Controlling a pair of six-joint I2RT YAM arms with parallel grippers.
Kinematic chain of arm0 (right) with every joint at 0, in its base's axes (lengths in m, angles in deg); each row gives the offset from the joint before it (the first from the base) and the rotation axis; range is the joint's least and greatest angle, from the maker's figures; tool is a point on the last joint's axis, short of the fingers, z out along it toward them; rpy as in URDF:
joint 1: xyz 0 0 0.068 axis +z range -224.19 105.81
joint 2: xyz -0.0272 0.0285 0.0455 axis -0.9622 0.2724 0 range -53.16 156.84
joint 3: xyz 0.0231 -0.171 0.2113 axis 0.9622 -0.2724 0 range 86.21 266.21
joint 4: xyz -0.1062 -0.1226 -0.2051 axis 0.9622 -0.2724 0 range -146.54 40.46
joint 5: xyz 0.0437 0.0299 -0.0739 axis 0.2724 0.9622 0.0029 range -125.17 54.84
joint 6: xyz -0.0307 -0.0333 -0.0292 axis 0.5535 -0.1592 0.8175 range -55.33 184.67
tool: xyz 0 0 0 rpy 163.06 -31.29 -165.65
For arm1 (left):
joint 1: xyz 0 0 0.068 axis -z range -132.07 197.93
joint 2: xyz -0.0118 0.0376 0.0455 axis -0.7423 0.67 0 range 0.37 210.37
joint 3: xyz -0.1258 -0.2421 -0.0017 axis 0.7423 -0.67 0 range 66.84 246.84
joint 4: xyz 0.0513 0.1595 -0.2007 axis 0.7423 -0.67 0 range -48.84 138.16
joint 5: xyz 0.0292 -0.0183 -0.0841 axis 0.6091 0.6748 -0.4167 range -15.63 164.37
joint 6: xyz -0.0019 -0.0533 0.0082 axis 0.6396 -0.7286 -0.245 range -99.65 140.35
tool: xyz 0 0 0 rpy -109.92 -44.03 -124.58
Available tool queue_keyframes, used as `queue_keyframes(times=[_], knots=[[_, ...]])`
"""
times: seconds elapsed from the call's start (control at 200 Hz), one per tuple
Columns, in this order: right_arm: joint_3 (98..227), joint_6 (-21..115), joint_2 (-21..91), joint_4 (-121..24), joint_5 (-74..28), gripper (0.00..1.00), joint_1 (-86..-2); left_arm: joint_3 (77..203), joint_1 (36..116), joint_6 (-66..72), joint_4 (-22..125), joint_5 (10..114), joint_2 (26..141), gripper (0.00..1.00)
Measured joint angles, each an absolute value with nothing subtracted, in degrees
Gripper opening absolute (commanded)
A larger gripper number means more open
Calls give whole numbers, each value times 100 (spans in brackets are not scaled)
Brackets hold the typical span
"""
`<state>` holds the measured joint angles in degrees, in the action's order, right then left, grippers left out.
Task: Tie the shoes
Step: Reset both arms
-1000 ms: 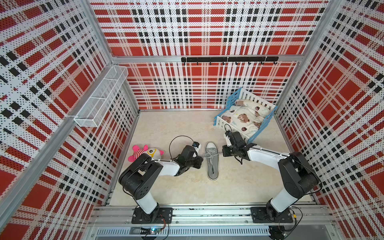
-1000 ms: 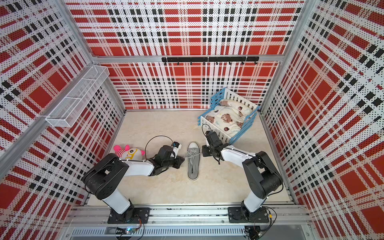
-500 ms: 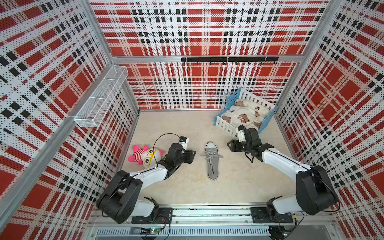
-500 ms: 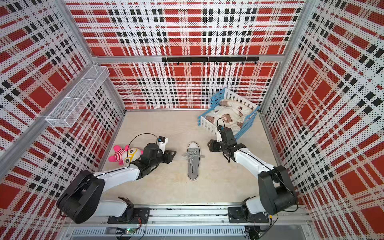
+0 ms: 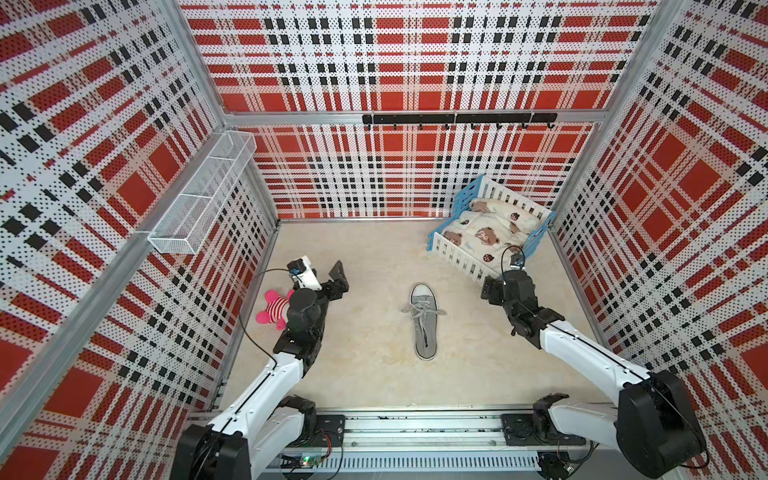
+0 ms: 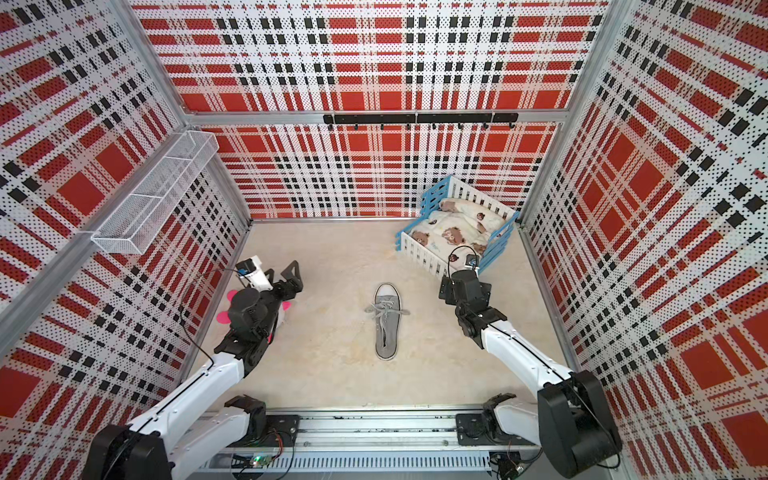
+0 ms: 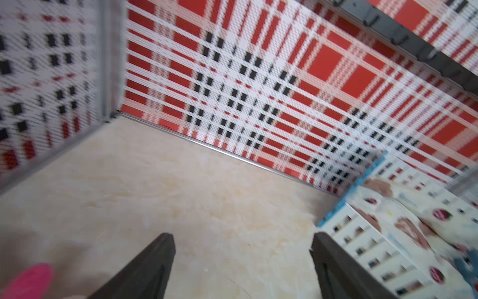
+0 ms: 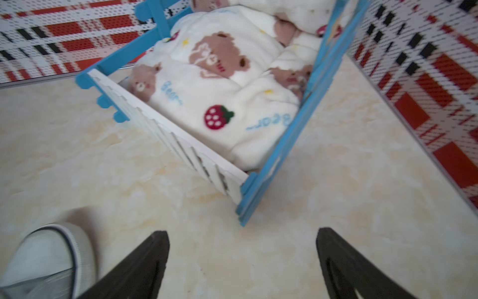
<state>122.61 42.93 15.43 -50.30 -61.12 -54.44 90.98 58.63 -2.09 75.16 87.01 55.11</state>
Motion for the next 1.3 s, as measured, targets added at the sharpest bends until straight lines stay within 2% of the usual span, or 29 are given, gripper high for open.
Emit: queue_keyframes(times=[0.15, 0.361, 0.546, 0.646, 0.777, 0.892, 1.072, 1.152, 1.303], knots=[[11632, 4932, 1517, -3930, -6923, 97, -5497, 8814, 5199, 5, 7914, 9079, 5465, 89], [10268, 6048, 2241, -892, -7050, 100, -5656, 8178, 4816, 814, 8906, 9173, 6289, 92], [9997, 6610, 2955, 653, -6717, 100, -5890, 7905, 4366, 1151, 9947, 8531, 7365, 93], [9872, 6608, 3073, 1539, -6296, 100, -6268, 7872, 4191, 1151, 10458, 8179, 7758, 94], [9486, 6459, 3760, 2802, -5907, 100, -6738, 7988, 4119, 1151, 10897, 7761, 8117, 95], [9407, 6383, 3876, 2898, -5677, 100, -6782, 8051, 4117, 1179, 11354, 7490, 8440, 95], [9960, 6315, 3836, 2531, -5498, 100, -6806, 8108, 4191, 1284, 11566, 7339, 8624, 95], [10150, 6219, 3806, 2314, -5426, 100, -6880, 8239, 4440, 1513, 11577, 7484, 8709, 100], [10172, 6134, 3784, 2070, -5402, 100, -6957, 8115, 4840, 1725, 11995, 7787, 8873, 99]])
